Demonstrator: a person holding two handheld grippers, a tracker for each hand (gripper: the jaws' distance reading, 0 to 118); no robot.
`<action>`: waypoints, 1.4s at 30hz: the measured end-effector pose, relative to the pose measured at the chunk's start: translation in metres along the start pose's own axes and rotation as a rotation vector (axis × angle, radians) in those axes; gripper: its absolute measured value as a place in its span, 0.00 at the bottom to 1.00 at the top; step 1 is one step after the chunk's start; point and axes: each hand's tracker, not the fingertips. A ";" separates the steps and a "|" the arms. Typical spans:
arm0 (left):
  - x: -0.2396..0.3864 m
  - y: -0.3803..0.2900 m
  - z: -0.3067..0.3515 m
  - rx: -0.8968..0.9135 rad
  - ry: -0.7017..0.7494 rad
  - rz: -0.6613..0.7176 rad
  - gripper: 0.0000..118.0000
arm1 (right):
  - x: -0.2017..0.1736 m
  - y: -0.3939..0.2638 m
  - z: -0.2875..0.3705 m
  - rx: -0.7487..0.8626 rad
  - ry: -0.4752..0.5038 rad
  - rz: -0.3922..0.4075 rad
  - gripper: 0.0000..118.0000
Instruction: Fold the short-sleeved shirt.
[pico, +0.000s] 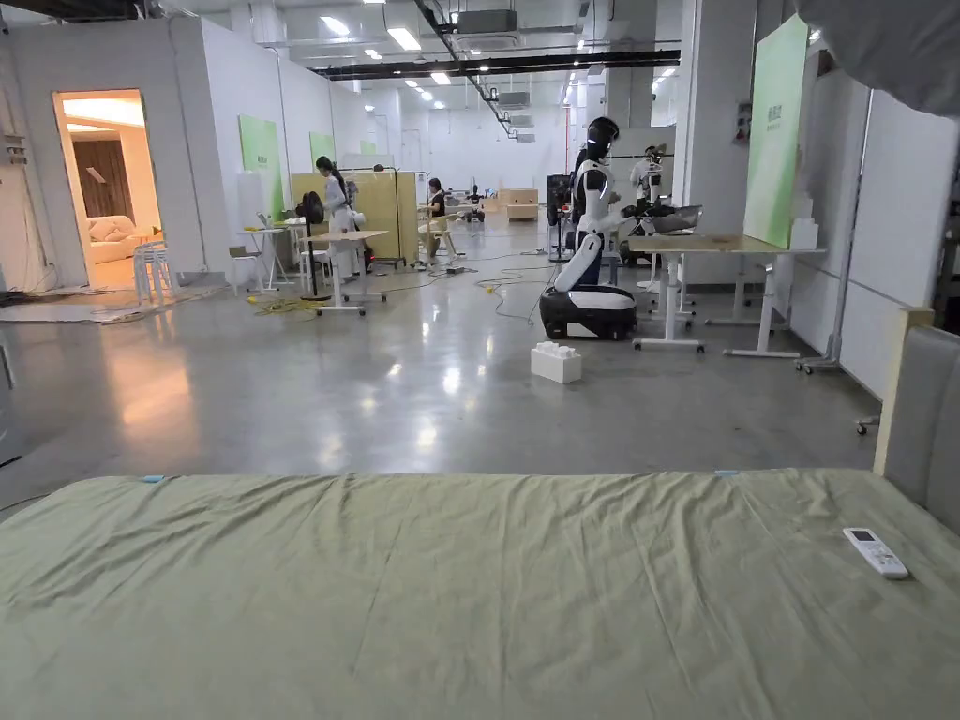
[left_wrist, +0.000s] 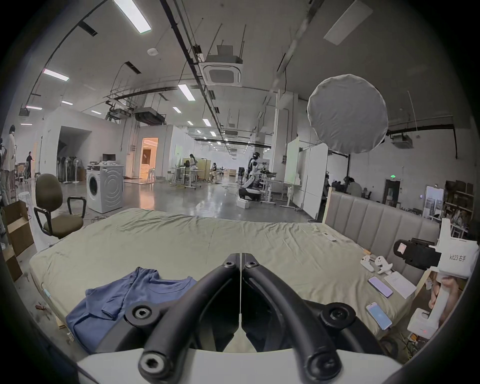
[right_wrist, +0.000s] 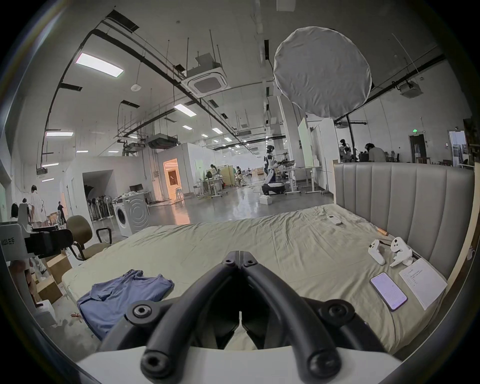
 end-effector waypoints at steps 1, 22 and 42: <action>-0.002 0.000 -0.001 -0.009 -0.002 0.004 0.00 | 0.000 0.000 0.000 -0.001 0.001 0.002 0.00; -0.118 -0.053 -0.109 -0.432 0.086 -0.045 0.74 | -0.004 -0.043 -0.016 -0.086 0.111 -0.053 0.00; -0.206 -0.183 -0.274 -0.793 0.208 0.025 0.55 | -0.022 -0.111 -0.051 -0.453 0.116 -0.074 0.00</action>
